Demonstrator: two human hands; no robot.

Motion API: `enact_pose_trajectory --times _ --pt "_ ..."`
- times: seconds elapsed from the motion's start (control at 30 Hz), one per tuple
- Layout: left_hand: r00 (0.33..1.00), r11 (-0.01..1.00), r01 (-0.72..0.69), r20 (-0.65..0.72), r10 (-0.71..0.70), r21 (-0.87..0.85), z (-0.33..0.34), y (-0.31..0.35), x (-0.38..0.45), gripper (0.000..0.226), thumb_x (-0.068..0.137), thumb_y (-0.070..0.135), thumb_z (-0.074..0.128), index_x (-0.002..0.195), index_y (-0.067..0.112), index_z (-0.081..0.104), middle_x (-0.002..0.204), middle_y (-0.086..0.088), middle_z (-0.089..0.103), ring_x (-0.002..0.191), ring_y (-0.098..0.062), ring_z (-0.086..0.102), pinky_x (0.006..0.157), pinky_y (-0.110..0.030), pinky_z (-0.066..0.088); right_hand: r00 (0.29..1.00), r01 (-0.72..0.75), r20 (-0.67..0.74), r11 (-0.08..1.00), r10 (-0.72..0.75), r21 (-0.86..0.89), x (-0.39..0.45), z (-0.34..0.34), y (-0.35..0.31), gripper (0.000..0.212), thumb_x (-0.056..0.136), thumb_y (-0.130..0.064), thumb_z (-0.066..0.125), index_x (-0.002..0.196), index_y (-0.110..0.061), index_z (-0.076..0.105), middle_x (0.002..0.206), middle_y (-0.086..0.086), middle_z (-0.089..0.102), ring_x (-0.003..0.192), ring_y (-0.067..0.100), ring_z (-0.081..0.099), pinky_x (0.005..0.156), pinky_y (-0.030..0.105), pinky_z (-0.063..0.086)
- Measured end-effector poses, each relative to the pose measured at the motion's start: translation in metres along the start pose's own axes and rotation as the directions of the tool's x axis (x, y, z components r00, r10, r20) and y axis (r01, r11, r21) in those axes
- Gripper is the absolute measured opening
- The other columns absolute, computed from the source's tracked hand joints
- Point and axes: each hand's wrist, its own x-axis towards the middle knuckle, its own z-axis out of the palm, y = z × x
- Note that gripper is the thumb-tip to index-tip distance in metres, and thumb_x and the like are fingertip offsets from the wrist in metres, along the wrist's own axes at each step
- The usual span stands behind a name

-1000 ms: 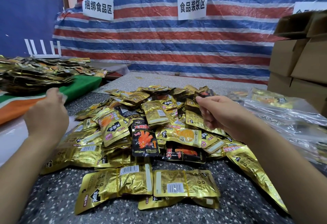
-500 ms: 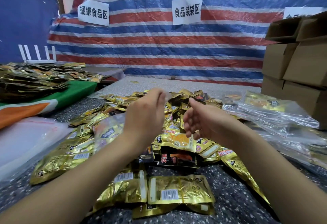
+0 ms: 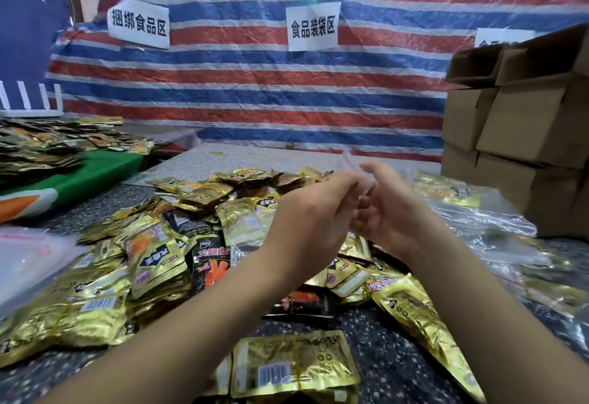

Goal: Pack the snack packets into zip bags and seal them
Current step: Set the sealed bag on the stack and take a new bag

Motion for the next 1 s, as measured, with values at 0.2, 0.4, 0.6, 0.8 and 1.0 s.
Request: enact_pose_trajectory --times 0.2,0.4,0.6,0.8,1.0 --pt "0.984 0.98 -0.167 0.089 0.158 0.106 -0.009 -0.007 0.0 0.011 0.094 0.007 0.063 0.102 0.005 0.07 0.075 -0.003 0.068 0.06 -0.02 0.058 0.052 -0.039 0.046 0.998 -0.016 0.063 0.979 0.029 -0.202 -0.005 -0.003 -0.009 0.042 0.098 -0.045 0.047 0.072 -0.013 0.051 0.056 0.0 0.043 0.045 0.009 0.041 0.043 0.019 0.034" --pt "0.935 0.924 -0.348 0.133 0.329 0.159 -0.009 -0.008 0.0 0.015 0.093 0.008 0.062 0.103 0.002 0.071 0.084 -0.008 0.073 0.072 -0.025 0.068 0.056 -0.039 0.051 0.998 0.028 0.06 0.949 -0.01 -0.314 -0.01 -0.012 -0.018 0.019 0.096 -0.013 0.048 0.077 -0.008 0.052 0.051 -0.001 0.051 0.045 0.01 0.05 0.042 0.021 0.043" --pt "0.966 0.976 0.2 0.182 -0.183 -0.08 -0.01 0.005 0.003 0.046 0.099 0.048 0.033 0.117 0.015 0.06 0.104 0.002 0.07 0.085 -0.011 0.068 0.069 -0.035 0.056 0.982 0.172 -0.039 0.965 -0.183 -0.198 -0.008 -0.024 -0.028 0.023 0.102 -0.017 0.049 0.093 -0.001 0.062 0.073 0.009 0.06 0.06 0.015 0.057 0.053 0.022 0.05" --pt "0.853 0.836 0.505 0.272 -0.446 -0.215 -0.012 -0.003 0.009 0.04 0.102 0.041 0.032 0.099 0.015 0.062 0.091 -0.009 0.068 0.083 -0.022 0.065 0.076 -0.05 0.052 0.604 0.456 -0.076 0.423 -0.793 -0.783 -0.012 -0.022 -0.028 0.024 0.102 -0.018 0.052 0.084 -0.009 0.066 0.07 0.004 0.06 0.058 0.015 0.056 0.052 0.027 0.045" --pt "0.842 0.818 0.538 0.182 -0.508 -0.203 -0.012 -0.007 0.012 0.03 0.104 0.031 0.044 0.089 0.014 0.064 0.07 -0.001 0.062 0.062 -0.018 0.054 0.063 -0.042 0.048 0.635 0.442 0.217 0.119 -0.741 -0.889 -0.016 -0.006 -0.019 0.003 0.096 -0.015 0.062 0.095 -0.016 0.065 0.076 -0.011 0.061 0.061 0.004 0.055 0.054 0.009 0.039"
